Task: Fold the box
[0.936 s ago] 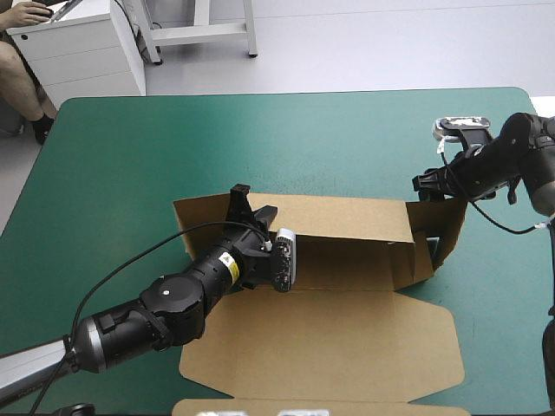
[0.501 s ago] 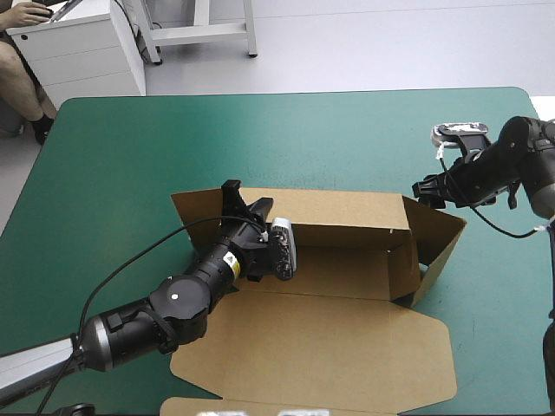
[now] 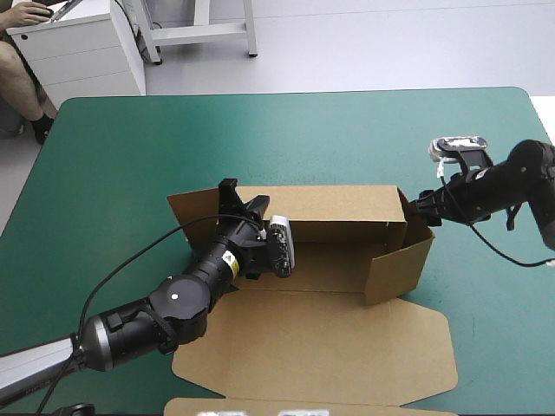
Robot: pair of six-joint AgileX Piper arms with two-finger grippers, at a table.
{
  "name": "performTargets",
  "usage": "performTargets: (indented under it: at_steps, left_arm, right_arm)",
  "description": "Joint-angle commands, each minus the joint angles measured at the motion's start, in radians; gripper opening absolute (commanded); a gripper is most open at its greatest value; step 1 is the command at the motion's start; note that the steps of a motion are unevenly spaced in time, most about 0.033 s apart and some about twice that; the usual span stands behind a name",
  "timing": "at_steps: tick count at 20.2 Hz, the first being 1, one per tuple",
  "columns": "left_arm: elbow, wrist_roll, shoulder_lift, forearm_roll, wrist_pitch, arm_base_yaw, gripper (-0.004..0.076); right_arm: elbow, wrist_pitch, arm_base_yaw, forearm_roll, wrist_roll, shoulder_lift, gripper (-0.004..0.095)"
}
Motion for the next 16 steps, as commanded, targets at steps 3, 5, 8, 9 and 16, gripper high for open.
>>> performTargets:
  at_steps: [3,5,8,9,16]
  left_arm:
    - [-0.031,-0.024,-0.031,0.039,0.022,0.0,-0.0007]
    - [-0.031,-0.024,-0.031,0.042,0.018,0.0,-0.0007]
    - [-0.031,-0.024,-0.031,0.042,0.016,0.0,-0.0007]
    - [-0.031,-0.024,-0.031,0.042,0.016,0.0,-0.0007]
    - [-0.031,-0.023,-0.031,0.071,0.014,0.0,-0.0007]
  right_arm:
    - [0.177,-0.22,-0.004,0.135,-0.138,-0.163,0.0634]
    - [0.241,-0.26,-0.004,0.14,-0.177,-0.203,0.0634]
    - [0.346,-0.332,-0.004,0.18,-0.248,-0.267,0.0634]
    - [0.365,-0.342,-0.004,0.192,-0.26,-0.28,0.0634]
    - [0.419,-0.289,-0.004,0.274,-0.33,-0.373,0.0634]
